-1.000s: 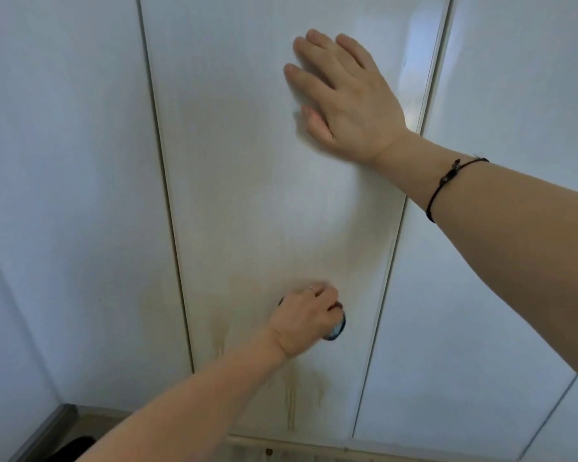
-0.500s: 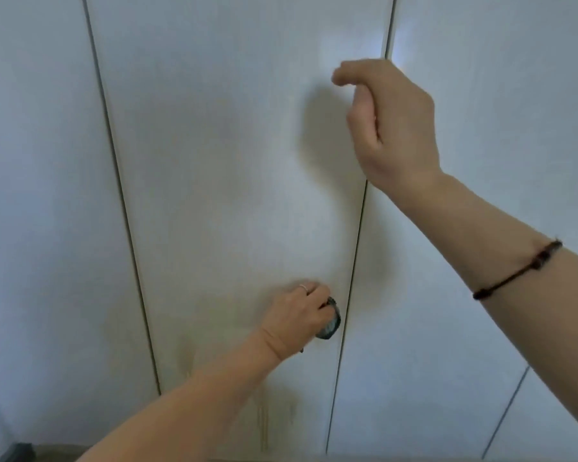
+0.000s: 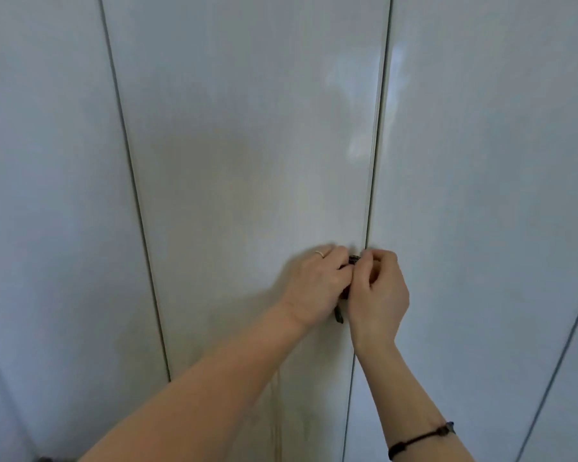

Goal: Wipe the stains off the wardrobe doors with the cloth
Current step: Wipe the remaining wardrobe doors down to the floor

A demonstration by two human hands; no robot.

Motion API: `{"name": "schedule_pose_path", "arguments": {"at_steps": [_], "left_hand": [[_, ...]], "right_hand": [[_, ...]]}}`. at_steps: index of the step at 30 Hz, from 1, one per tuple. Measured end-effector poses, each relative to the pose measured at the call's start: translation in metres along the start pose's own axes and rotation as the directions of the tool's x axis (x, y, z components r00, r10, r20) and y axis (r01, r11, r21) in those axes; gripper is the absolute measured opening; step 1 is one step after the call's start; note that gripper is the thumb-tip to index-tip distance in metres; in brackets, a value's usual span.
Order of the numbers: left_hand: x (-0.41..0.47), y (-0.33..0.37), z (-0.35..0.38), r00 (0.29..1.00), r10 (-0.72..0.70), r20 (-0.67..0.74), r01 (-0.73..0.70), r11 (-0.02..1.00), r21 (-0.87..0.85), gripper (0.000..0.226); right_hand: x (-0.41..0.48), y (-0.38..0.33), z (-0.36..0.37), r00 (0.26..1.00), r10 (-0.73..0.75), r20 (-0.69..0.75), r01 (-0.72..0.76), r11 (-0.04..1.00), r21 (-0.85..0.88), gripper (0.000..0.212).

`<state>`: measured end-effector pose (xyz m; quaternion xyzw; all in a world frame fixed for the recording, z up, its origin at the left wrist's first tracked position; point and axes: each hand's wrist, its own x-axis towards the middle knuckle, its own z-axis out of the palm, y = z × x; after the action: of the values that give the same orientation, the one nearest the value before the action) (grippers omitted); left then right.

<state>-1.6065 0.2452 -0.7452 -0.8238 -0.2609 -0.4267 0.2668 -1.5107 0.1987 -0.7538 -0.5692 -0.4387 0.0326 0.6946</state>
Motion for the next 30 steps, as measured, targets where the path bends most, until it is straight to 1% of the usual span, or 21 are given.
{"name": "schedule_pose_path", "arguments": {"at_steps": [2, 4, 7, 9, 12, 13, 15, 16, 17, 19, 20, 21, 22, 23, 24, 25, 26, 27, 28, 29, 30], "left_hand": [[0.007, 0.001, -0.008, 0.994, -0.075, 0.08, 0.079, 0.995, -0.056, 0.025], [0.027, -0.001, -0.023, 0.97, -0.211, 0.12, 0.226, 0.966, -0.126, 0.021], [0.068, -0.013, -0.058, 0.907, -0.411, 0.092, 0.42, 0.865, -0.276, 0.038], [0.091, -0.025, -0.082, 0.875, -0.472, 0.111, 0.473, 0.78, -0.41, 0.044], [0.092, -0.041, -0.13, 0.829, -0.524, 0.197, 0.512, 0.568, -0.645, 0.049], [0.083, -0.045, -0.145, 0.816, -0.545, 0.195, 0.51, 0.519, -0.686, 0.049], [0.047, -0.055, -0.166, 0.768, -0.628, 0.126, 0.522, 0.498, -0.692, 0.042], [0.023, -0.059, -0.172, 0.727, -0.682, 0.079, 0.544, 0.502, -0.672, 0.038], [-0.004, -0.064, -0.172, 0.679, -0.733, 0.045, 0.583, 0.5, -0.64, 0.036], [-0.059, -0.072, -0.165, 0.59, -0.807, 0.029, 0.688, 0.483, -0.542, 0.039], [-0.085, -0.078, -0.16, 0.549, -0.836, 0.027, 0.739, 0.47, -0.483, 0.041], [-0.103, -0.085, -0.154, 0.525, -0.851, 0.024, 0.775, 0.466, -0.428, 0.043], [-0.116, -0.092, -0.149, 0.516, -0.856, 0.016, 0.796, 0.472, -0.379, 0.044], [-0.124, -0.097, -0.145, 0.524, -0.852, 0.001, 0.805, 0.494, -0.329, 0.044], [-0.126, -0.101, -0.142, 0.555, -0.832, -0.006, 0.801, 0.537, -0.265, 0.043], [-0.126, -0.103, -0.14, 0.606, -0.795, 0.0, 0.78, 0.594, -0.194, 0.045], [-0.124, -0.107, -0.139, 0.657, -0.754, 0.007, 0.748, 0.651, -0.129, 0.048], [-0.121, -0.11, -0.14, 0.693, -0.721, 0.01, 0.719, 0.69, -0.077, 0.052], [-0.12, -0.113, -0.142, 0.709, -0.705, 0.011, 0.704, 0.708, -0.049, 0.055], [-0.121, -0.118, -0.144, 0.709, -0.705, 0.004, 0.704, 0.709, -0.037, 0.057], [-0.123, -0.122, -0.145, 0.705, -0.709, -0.009, 0.708, 0.705, -0.03, 0.059]], "right_hand": [[-0.006, 0.006, -0.012, 0.997, -0.06, 0.048, 0.062, 0.998, -0.033, 0.012], [-0.011, -0.005, -0.013, 0.989, -0.105, 0.103, 0.102, 0.994, 0.035, 0.013], [-0.01, -0.038, -0.001, 0.965, -0.199, 0.171, 0.176, 0.974, 0.14, 0.04], [0.012, -0.063, 0.009, 0.934, -0.3, 0.195, 0.281, 0.953, 0.116, 0.048], [0.051, -0.107, 0.021, 0.854, -0.435, 0.285, 0.457, 0.889, -0.011, 0.052], [0.065, -0.123, 0.023, 0.833, -0.47, 0.292, 0.506, 0.861, -0.06, 0.057], [0.091, -0.157, 0.027, 0.806, -0.535, 0.255, 0.577, 0.806, -0.132, 0.062], [0.103, -0.173, 0.03, 0.801, -0.557, 0.218, 0.592, 0.791, -0.154, 0.057], [0.114, -0.184, 0.036, 0.795, -0.582, 0.172, 0.605, 0.778, -0.165, 0.045], [0.122, -0.194, 0.052, 0.761, -0.641, 0.105, 0.649, 0.747, -0.145, 0.024], [0.119, -0.191, 0.064, 0.717, -0.69, 0.099, 0.696, 0.704, -0.142, 0.02], [0.112, -0.185, 0.073, 0.669, -0.733, 0.124, 0.743, 0.655, -0.137, 0.019], [0.101, -0.174, 0.083, 0.597, -0.785, 0.166, 0.802, 0.579, -0.146, 0.018], [0.084, -0.159, 0.094, 0.469, -0.85, 0.239, 0.883, 0.444, -0.155, 0.018], [0.069, -0.142, 0.1, 0.295, -0.896, 0.333, 0.955, 0.271, -0.118, 0.018], [0.058, -0.125, 0.104, 0.112, -0.893, 0.435, 0.994, 0.099, -0.052, 0.018], [0.052, -0.116, 0.103, -0.033, -0.845, 0.534, 0.999, -0.027, 0.018, 0.02], [0.059, -0.112, 0.099, -0.173, -0.792, 0.585, 0.984, -0.159, 0.076, 0.024], [0.072, -0.116, 0.092, -0.273, -0.74, 0.615, 0.959, -0.26, 0.113, 0.028], [0.08, -0.125, 0.085, -0.304, -0.743, 0.597, 0.945, -0.314, 0.09, 0.029], [0.09, -0.14, 0.075, -0.231, -0.776, 0.587, 0.957, -0.29, -0.007, 0.03]]}}
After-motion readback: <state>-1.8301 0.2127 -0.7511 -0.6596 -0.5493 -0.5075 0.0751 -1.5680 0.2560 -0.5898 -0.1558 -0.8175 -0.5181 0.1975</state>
